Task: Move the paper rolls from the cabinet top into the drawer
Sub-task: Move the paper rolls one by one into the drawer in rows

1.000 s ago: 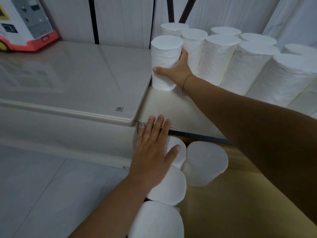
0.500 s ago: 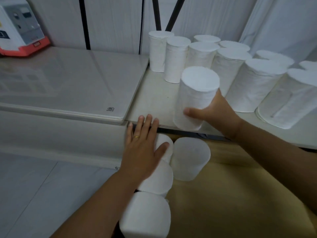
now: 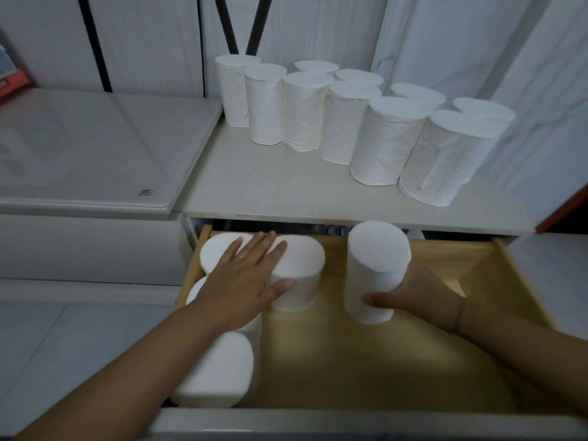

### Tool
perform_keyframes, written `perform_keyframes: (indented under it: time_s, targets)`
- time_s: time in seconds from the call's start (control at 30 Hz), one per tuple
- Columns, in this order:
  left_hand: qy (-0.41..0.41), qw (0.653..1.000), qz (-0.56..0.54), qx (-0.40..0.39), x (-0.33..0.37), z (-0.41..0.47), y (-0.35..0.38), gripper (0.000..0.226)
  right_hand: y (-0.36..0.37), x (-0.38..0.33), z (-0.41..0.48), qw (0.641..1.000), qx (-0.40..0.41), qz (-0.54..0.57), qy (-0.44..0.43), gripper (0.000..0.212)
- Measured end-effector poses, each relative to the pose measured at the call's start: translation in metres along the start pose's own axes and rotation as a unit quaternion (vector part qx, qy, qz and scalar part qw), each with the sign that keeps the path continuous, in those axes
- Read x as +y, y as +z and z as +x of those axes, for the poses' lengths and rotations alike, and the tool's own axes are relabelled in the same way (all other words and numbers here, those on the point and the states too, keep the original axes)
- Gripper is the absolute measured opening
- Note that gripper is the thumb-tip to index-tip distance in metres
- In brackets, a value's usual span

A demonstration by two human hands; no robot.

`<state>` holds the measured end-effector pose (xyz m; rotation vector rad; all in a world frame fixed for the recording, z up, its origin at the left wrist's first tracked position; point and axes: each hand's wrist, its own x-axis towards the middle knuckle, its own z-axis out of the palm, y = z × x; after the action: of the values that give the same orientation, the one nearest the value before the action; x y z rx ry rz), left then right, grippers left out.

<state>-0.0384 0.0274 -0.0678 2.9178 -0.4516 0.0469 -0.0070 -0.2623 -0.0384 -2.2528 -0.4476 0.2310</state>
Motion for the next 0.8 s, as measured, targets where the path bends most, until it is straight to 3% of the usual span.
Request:
perform_keyframes:
  time_s: [0.2,0.37,0.53,0.7,0.8]
  targets:
    - [-0.008,1.0,0.001,-0.01,0.0,-0.002,-0.002,0.077,0.03,0.044,0.007,0.999,-0.014,-0.018,0.046,0.109]
    - [-0.007,1.0,0.004,-0.007,0.001,-0.002,-0.002,0.081,0.016,0.048,-0.001,0.985,-0.108,0.1,0.086,0.108]
    - [-0.007,1.0,0.009,-0.004,0.0,-0.001,-0.001,0.08,-0.018,0.027,0.008,0.938,-0.163,0.21,0.224,0.068]
    - [-0.009,1.0,0.008,-0.005,0.002,-0.002,-0.002,0.08,-0.019,0.013,0.019,0.944,-0.161,0.107,0.268,0.053]
    - [-0.008,1.0,0.009,-0.006,0.003,-0.002,-0.002,0.079,-0.014,0.006,0.011,0.911,-0.22,0.141,0.318,0.061]
